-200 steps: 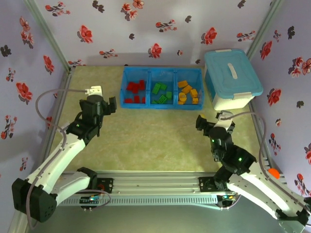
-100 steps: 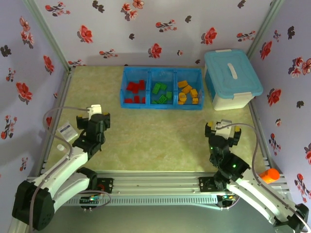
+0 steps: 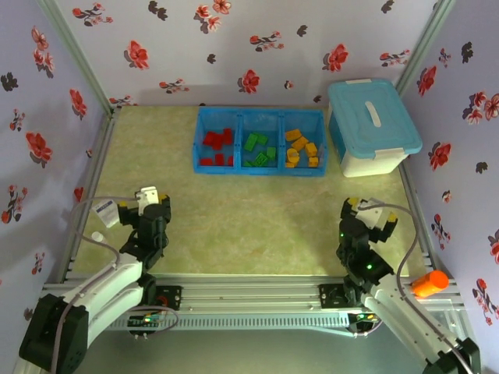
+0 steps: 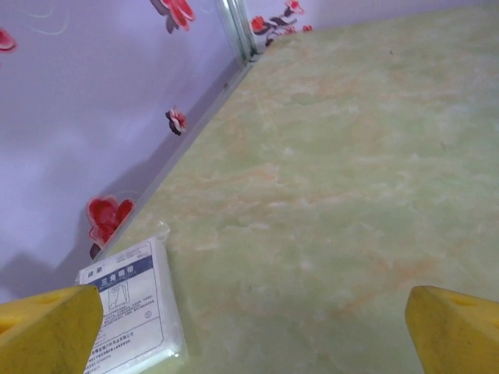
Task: Sort the legos into containers by color
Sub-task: Reset both arms
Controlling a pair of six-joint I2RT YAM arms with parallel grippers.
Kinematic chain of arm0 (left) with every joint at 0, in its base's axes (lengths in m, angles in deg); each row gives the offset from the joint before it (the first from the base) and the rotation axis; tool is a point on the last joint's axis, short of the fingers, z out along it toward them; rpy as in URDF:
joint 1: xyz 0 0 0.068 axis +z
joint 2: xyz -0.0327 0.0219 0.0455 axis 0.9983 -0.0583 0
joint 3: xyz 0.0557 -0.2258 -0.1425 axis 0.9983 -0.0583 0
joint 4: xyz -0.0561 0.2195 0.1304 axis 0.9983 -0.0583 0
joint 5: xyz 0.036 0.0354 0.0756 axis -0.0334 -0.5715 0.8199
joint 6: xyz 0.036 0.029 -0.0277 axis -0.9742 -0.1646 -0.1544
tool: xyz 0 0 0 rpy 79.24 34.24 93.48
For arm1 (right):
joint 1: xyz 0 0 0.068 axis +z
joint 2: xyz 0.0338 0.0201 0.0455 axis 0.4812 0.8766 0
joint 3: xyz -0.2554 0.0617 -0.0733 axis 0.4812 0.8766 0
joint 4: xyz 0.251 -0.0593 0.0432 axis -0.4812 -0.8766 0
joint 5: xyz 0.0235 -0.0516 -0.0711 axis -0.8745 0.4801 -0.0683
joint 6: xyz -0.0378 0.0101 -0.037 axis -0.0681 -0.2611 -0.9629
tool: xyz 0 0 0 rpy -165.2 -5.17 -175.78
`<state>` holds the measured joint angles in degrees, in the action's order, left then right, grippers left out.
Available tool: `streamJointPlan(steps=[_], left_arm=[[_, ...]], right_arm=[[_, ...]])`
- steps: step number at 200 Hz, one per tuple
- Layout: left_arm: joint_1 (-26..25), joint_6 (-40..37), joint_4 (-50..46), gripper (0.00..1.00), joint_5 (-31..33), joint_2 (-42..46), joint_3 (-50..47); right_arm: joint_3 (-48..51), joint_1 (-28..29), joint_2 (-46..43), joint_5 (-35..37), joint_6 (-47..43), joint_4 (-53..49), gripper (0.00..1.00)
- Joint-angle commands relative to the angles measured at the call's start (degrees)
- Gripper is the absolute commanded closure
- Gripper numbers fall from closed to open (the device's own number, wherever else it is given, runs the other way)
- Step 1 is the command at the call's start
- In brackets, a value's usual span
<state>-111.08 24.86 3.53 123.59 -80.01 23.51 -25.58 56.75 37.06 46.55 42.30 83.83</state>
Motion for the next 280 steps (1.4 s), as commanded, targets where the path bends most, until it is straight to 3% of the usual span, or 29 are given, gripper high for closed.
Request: streamJointPlan(steps=[1,54,96,122,163,213,226,250,280], left_arm=[[1.2,-3.4,12.5,0.0,2.7,-1.2,-1.6],[5.3,-5.7,31.4,0.0,1.6,-11.9,-3.6],[7.2,-7.1,47.6,0.0,-1.1,-23.4,-4.1],[7.5,-7.7,52.8,0.0,-2.0,-28.7,-3.2],[9.1,-6.1,53.1,0.0,-4.0,-29.9,-2.7],[11.9,-3.6,53.1,0.0,-7.0,-30.1,-2.8],[11.9,-3.7,53.1,0.0,-8.0,-30.3,-2.8],[12.0,-4.3,53.1,0.0,-9.9,-30.6,-2.6],[12.2,-6.8,54.0,0.0,-13.8,-36.3,0.3]], right_arm=[[2.1,-3.9,0.8,-1.6,1.2,9.6,0.01],[6.4,-7.8,5.2,-3.9,-0.1,25.0,0.01],[6.5,-14.9,9.6,-9.0,5.4,27.0,0.01],[6.5,-17.6,13.0,-9.9,8.2,29.3,0.01],[6.5,-20.9,25.1,-13.9,9.5,41.4,0.01],[6.3,-22.7,57.2,-18.4,7.2,77.5,0.01],[3.4,-24.0,63.6,-15.2,9.8,78.0,0.01],[2.3,-25.3,61.4,-19.2,9.3,73.6,0.01],[1.8,-25.0,63.6,-24.1,5.4,77.2,0.01]])
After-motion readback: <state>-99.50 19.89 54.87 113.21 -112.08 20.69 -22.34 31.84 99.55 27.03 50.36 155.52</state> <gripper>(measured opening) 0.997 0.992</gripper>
